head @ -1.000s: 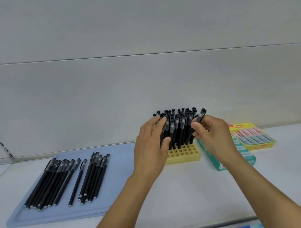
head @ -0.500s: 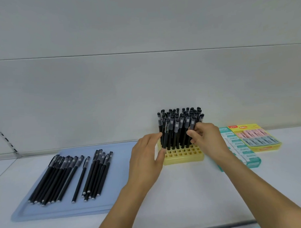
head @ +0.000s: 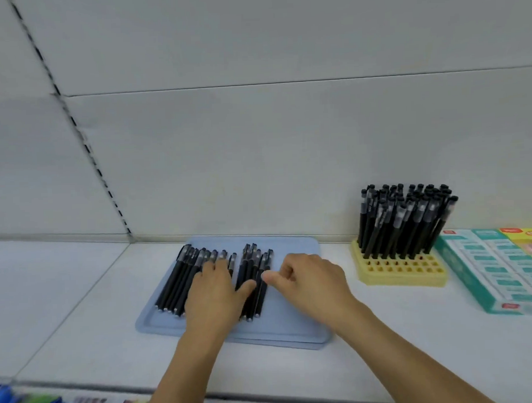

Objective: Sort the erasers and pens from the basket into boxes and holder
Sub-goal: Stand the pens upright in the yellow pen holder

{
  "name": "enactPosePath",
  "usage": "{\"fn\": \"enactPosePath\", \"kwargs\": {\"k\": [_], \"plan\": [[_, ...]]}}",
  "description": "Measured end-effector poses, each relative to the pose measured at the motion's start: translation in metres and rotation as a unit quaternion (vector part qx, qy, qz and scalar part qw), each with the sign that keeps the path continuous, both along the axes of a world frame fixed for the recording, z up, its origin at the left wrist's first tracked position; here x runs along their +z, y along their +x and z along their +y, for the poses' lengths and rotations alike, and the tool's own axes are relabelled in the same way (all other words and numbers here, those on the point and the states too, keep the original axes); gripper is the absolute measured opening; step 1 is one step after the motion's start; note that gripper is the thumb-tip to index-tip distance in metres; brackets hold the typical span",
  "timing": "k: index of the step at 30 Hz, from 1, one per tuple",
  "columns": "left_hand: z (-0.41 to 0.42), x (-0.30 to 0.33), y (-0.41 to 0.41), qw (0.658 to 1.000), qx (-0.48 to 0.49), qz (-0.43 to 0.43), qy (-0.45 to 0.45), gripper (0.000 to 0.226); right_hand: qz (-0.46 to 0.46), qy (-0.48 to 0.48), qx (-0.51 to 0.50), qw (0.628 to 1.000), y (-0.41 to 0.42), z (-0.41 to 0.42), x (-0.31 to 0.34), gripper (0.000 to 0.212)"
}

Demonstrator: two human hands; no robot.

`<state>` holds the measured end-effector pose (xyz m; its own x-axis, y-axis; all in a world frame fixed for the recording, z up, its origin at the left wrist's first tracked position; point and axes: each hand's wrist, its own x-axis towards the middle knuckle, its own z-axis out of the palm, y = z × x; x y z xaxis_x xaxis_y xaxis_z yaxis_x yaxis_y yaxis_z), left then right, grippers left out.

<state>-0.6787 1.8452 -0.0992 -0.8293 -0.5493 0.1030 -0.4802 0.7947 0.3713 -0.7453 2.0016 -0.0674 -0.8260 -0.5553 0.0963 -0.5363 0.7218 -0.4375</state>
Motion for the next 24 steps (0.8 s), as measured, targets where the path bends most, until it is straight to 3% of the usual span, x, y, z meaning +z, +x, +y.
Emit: {"fn": "enactPosePath", "kwargs": {"k": [2, 5, 9, 12, 15, 17, 19, 21, 24], "plan": [[-0.009, 0.006, -0.001, 0.999, -0.008, -0.033, 0.018, 0.060, -0.007, 0.055, 0.009, 0.998, 0.001, -0.022, -0.003, 0.053], [-0.017, 0.019, -0.003, 0.998, -0.025, -0.057, 0.008, 0.028, -0.022, 0.093, -0.007, 0.995, -0.004, -0.037, -0.005, 0.047], [-0.029, 0.024, -0.008, 0.996, -0.042, -0.080, 0.003, 0.038, -0.100, 0.083, -0.046, 0.990, -0.016, -0.043, -0.005, 0.030], [-0.036, 0.021, -0.010, 0.996, -0.047, -0.073, 0.007, 0.036, -0.222, 0.024, -0.071, 0.972, -0.025, -0.044, -0.009, 0.031], [-0.035, 0.021, -0.007, 0.999, -0.046, -0.010, -0.004, 0.026, -0.272, -0.043, -0.087, 0.957, -0.027, -0.039, -0.014, 0.027], [-0.026, 0.024, -0.004, 0.989, -0.045, 0.098, 0.097, 0.019, -0.265, -0.099, -0.083, 0.956, -0.023, -0.030, -0.014, 0.024], [-0.007, 0.030, -0.003, 0.935, -0.052, 0.202, 0.287, 0.017, -0.238, -0.154, -0.074, 0.956, -0.017, -0.014, -0.011, 0.020], [0.013, 0.036, -0.006, 0.860, -0.059, 0.249, 0.441, 0.016, -0.202, -0.204, -0.081, 0.954, -0.013, 0.010, -0.005, 0.017], [0.040, 0.040, -0.015, 0.771, -0.073, 0.259, 0.577, 0.014, -0.159, -0.293, -0.114, 0.936, -0.014, 0.056, 0.005, 0.017]]}}
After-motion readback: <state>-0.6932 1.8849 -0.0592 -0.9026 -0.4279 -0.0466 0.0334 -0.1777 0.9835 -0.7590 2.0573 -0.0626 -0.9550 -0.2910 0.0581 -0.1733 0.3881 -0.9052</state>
